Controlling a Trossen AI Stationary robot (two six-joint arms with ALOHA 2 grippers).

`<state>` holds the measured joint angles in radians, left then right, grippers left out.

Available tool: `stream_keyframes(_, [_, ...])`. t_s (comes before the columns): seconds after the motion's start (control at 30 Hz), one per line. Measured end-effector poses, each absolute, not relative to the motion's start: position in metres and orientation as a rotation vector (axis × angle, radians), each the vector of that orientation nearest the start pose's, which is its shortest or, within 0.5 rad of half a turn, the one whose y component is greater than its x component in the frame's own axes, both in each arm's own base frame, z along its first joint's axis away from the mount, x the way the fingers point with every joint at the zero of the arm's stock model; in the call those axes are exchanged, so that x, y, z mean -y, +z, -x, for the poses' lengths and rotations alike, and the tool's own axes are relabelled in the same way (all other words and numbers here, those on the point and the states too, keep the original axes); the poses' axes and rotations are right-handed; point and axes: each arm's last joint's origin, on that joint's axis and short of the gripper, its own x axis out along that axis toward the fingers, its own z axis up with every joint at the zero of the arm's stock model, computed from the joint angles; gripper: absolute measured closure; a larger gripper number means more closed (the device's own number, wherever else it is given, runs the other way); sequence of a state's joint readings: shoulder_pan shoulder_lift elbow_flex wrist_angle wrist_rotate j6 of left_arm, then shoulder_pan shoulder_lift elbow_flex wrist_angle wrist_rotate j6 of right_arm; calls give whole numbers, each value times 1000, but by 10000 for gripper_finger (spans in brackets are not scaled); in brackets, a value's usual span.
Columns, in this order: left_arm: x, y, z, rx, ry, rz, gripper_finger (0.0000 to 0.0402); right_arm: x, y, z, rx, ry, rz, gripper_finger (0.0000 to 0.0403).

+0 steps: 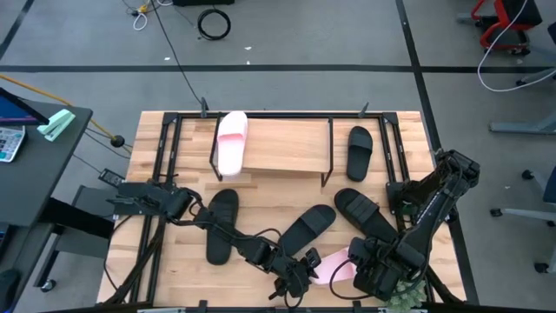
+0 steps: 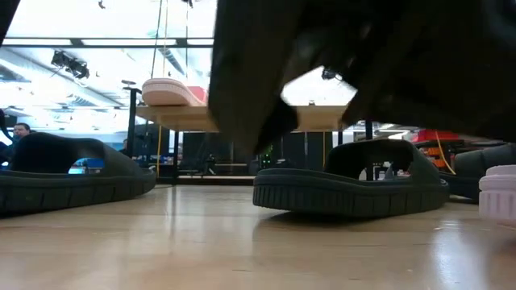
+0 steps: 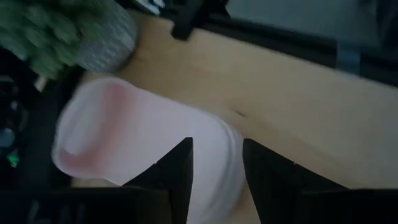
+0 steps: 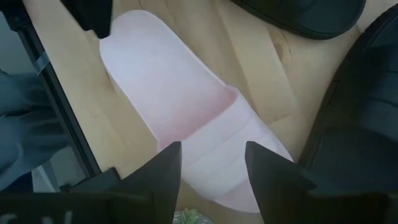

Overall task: Pick and place slides into the shelf
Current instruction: Put the pink slipper on the shelf

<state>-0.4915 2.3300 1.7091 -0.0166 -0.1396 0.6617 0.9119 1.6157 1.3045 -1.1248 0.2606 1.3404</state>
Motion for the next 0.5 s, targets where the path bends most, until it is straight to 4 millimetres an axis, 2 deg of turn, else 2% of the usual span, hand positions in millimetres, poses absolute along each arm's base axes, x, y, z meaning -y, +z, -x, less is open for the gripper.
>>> stream_keyframes(0.27, [234, 142, -458, -469, -519, -824, 260, -230, 254, -187, -1249, -327, -339, 218])
stream_keyframes(0.5, [232, 129, -461, -498, -520, -799, 259, -230, 254, -187, -1249, -327, -339, 218])
